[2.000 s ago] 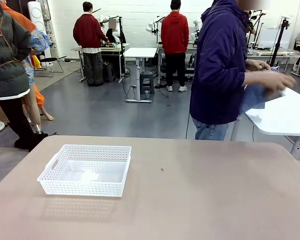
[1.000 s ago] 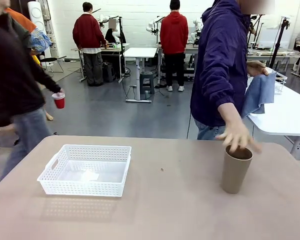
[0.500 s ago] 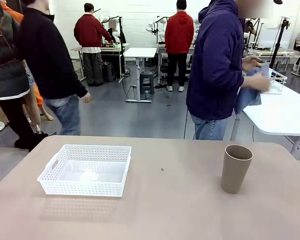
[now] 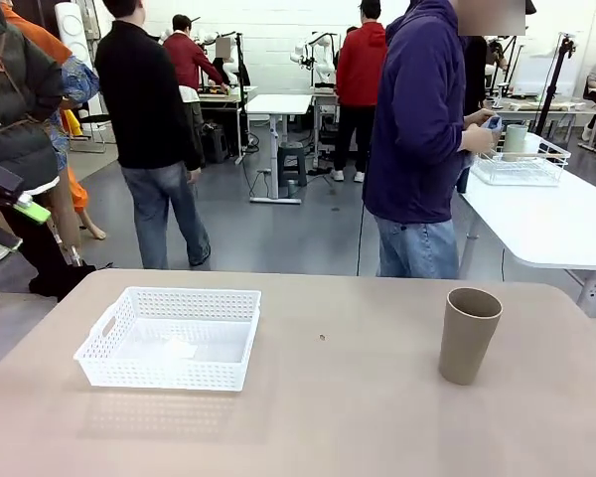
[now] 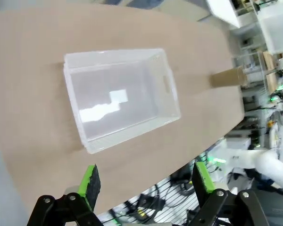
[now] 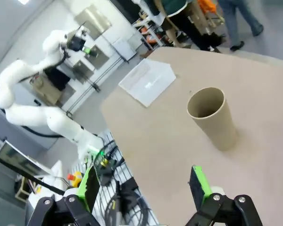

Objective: Clean and organize the cups into the basket.
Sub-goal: Pick up the Organizing basket and move it to the center of the table, then pick up the Reusable plastic cup from the right side of the table and place it inside the Organizing basket.

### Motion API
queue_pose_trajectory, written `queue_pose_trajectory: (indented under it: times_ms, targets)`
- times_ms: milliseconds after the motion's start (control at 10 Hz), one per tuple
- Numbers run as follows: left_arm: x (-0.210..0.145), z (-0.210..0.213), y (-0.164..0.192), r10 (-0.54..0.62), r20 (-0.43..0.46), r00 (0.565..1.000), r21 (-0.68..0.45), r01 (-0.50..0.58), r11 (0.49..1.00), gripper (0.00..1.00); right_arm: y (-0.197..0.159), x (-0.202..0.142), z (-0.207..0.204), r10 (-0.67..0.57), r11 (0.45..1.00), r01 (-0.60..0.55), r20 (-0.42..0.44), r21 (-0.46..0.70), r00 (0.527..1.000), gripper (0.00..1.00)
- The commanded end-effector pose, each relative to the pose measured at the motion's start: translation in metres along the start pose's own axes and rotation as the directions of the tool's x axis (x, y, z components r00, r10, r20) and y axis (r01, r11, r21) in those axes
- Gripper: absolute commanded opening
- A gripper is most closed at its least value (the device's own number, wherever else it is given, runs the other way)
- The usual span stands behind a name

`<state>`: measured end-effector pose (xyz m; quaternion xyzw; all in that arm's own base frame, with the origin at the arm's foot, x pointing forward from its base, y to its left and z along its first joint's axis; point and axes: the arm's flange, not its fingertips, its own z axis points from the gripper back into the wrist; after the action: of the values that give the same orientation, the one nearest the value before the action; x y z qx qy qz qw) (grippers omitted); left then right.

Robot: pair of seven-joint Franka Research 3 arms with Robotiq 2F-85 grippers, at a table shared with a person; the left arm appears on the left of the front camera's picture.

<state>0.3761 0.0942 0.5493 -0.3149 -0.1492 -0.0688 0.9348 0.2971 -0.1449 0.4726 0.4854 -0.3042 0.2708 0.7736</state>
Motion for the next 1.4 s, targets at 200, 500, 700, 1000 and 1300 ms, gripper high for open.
queue_pose_trajectory:
  times_ms: [200,500,700,1000,1300]
  targets:
    - [0.019,-0.044,-0.021,-0.017,-0.094,0.995,0.252,0.04,0.967,1.0,-0.036,-0.014,-0.032,0.079,0.997,-0.078,-0.077,0.017,0.994,1.0]
    - [0.018,-0.092,-0.01,0.001,-0.172,0.985,0.398,0.068,0.915,1.0,-0.046,-0.03,-0.037,0.05,0.999,-0.049,-0.094,0.013,0.994,1.0]
    - [0.014,-0.114,0.004,0.026,-0.196,0.98,0.451,0.066,0.89,1.0,-0.039,-0.017,-0.037,0.069,0.997,-0.067,-0.086,0.025,0.994,1.0]
    - [0.003,-0.12,0.01,-0.002,-0.13,0.992,0.351,0.047,0.935,1.0,-0.039,-0.017,-0.037,0.069,0.997,-0.067,-0.086,0.025,0.994,1.0]
    - [0.011,-0.125,0.014,0.017,-0.214,0.977,0.416,0.075,0.906,1.0,-0.039,-0.017,-0.037,0.069,0.997,-0.067,-0.086,0.025,0.994,1.0]
